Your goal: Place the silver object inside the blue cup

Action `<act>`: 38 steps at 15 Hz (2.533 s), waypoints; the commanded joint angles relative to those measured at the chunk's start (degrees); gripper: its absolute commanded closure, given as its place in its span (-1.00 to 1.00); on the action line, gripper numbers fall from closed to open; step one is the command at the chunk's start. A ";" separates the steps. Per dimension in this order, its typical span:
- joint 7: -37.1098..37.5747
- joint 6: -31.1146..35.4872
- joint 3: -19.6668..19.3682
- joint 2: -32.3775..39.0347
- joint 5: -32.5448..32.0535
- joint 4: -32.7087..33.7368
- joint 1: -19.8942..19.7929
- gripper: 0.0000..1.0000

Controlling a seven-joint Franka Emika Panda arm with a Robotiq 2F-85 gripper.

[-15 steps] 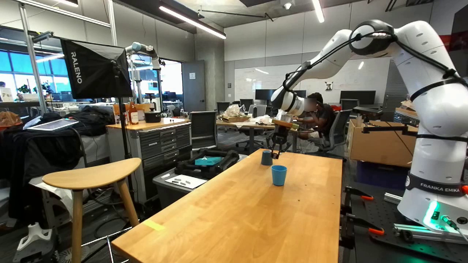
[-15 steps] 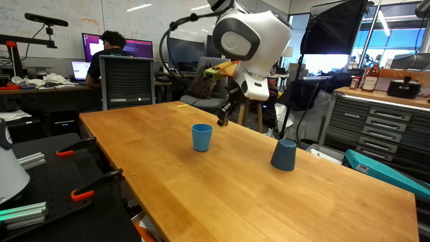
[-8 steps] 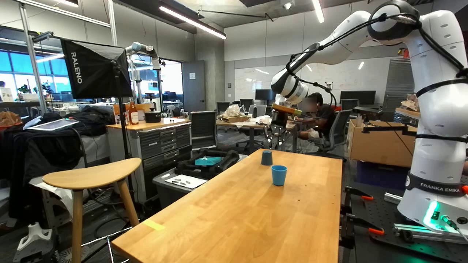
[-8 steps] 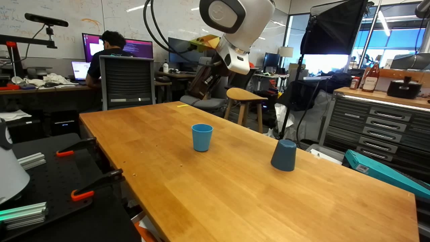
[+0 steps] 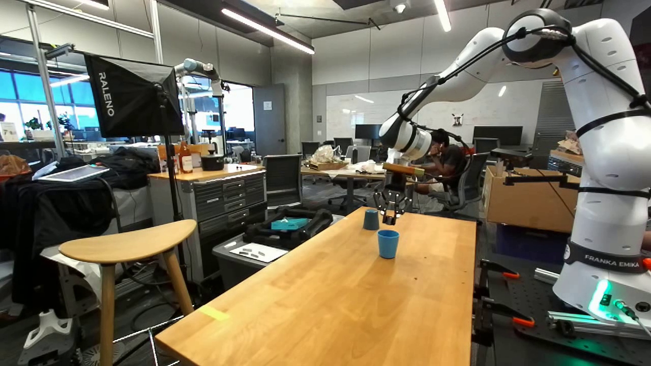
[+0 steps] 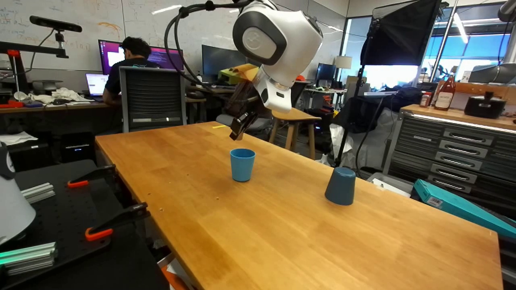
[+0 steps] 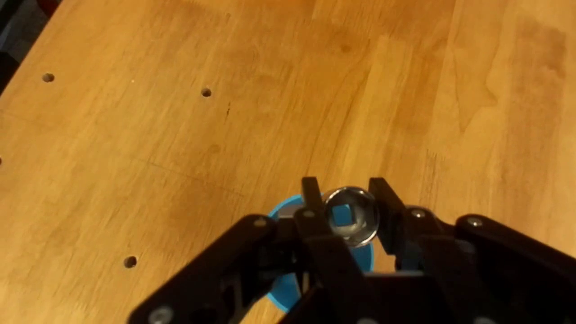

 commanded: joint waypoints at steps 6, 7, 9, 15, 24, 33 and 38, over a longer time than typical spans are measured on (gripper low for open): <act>-1.86 8.26 -0.19 4.18 2.31 -0.47 0.18 0.64; -1.91 8.68 -0.12 4.56 2.46 -0.45 0.13 0.62; -1.95 8.87 -0.03 4.95 3.03 -0.40 -0.03 -0.16; -2.30 8.54 -0.11 4.79 3.65 -0.34 -0.02 0.19; -5.50 2.03 0.61 -3.07 0.87 -0.83 0.60 0.34; -9.51 -10.75 1.61 -20.09 -17.60 2.40 4.86 -0.98; -12.27 -9.44 1.93 -21.86 -20.89 3.75 5.33 -1.00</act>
